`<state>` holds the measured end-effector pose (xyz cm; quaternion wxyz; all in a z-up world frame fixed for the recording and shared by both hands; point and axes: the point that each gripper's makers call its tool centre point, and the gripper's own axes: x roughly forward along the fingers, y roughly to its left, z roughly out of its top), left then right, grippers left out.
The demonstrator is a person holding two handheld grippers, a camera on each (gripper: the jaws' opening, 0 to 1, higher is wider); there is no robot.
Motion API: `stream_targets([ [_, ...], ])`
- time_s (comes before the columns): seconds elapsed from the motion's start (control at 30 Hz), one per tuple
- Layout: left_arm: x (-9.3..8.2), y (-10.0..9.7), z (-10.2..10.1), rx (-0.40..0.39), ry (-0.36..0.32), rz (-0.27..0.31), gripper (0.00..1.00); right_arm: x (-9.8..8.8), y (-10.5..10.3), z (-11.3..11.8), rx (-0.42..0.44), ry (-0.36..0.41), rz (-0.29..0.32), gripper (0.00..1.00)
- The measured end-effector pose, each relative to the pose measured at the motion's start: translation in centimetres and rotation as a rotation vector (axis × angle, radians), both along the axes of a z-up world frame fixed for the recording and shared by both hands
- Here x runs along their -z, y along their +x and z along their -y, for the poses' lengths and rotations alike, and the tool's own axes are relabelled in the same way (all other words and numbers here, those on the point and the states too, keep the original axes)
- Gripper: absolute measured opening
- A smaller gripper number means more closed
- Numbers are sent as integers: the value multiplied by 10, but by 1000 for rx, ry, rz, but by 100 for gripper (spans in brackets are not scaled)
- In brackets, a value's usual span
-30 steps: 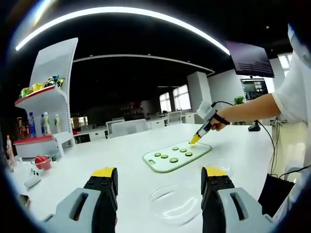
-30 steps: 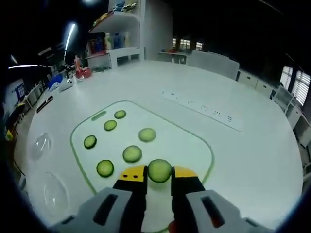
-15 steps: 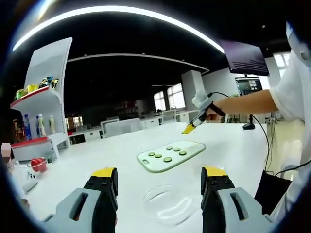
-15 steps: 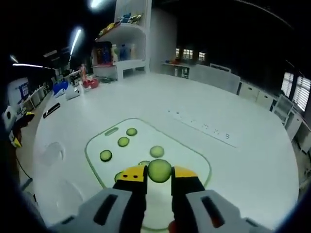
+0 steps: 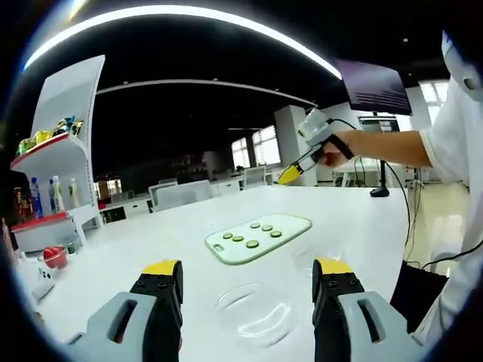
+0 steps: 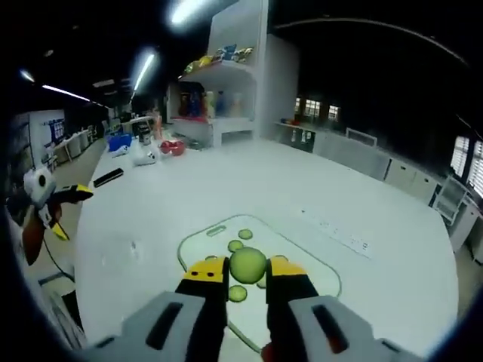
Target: Open the petri dish lid, add cucumber slices into the petri dish, and close the lid
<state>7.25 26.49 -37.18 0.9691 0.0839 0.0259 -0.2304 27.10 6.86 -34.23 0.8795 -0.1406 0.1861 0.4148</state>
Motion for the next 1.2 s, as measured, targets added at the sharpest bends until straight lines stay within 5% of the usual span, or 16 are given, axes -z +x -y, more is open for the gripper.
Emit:
stream_targets([
  [0.27, 0, 0, -1, 6, 6, 0, 70, -9, -42, -17, -97, -2, 28, 19],
  [1.2, -4, -1, 0, 13, 0, 13, 70, 17, -110, -40, -280, -61, 3, 19],
])
